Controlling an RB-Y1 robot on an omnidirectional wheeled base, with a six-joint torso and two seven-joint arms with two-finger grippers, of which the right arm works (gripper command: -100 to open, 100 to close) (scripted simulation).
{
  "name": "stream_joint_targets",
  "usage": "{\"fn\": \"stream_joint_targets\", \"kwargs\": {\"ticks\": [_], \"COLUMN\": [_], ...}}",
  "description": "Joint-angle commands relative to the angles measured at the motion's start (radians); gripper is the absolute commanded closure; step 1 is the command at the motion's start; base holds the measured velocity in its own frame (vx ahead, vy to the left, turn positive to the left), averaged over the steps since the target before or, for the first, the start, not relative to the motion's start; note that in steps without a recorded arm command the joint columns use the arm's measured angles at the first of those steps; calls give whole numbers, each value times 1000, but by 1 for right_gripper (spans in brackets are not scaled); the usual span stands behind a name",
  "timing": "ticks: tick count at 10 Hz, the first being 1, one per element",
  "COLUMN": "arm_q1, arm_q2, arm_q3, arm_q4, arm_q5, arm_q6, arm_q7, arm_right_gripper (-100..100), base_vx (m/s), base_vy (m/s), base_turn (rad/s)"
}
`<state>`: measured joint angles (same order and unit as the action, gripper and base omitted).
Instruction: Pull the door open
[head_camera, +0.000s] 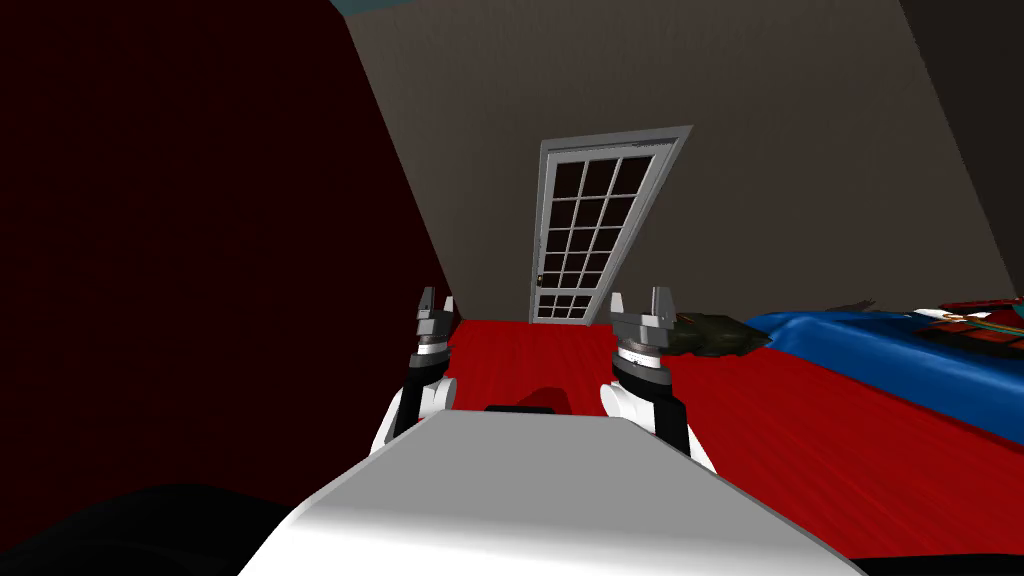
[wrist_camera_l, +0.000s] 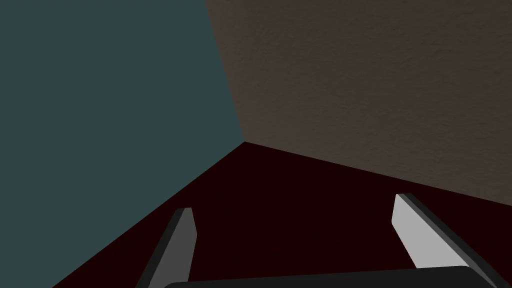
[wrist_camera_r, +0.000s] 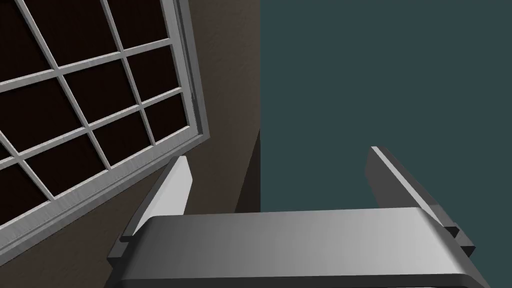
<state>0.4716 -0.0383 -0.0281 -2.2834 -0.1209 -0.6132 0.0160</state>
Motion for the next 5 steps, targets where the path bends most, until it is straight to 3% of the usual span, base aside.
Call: {"fn": "stream_joint_targets", "kwargs": {"ticks": [1,5], "arm_q1": [-5,-19], "arm_q2": [-9,-34], "arm_q3": [7,26], "arm_q4": [29,113], "arm_q5": [-22,-87], "arm_q6": [-9,-35], "arm_q7": [-26,-102], "arm_right_gripper": [-100,-100], "base_vx": [101,144], "base_vy": [5,-10], "base_turn": [109,108]}}
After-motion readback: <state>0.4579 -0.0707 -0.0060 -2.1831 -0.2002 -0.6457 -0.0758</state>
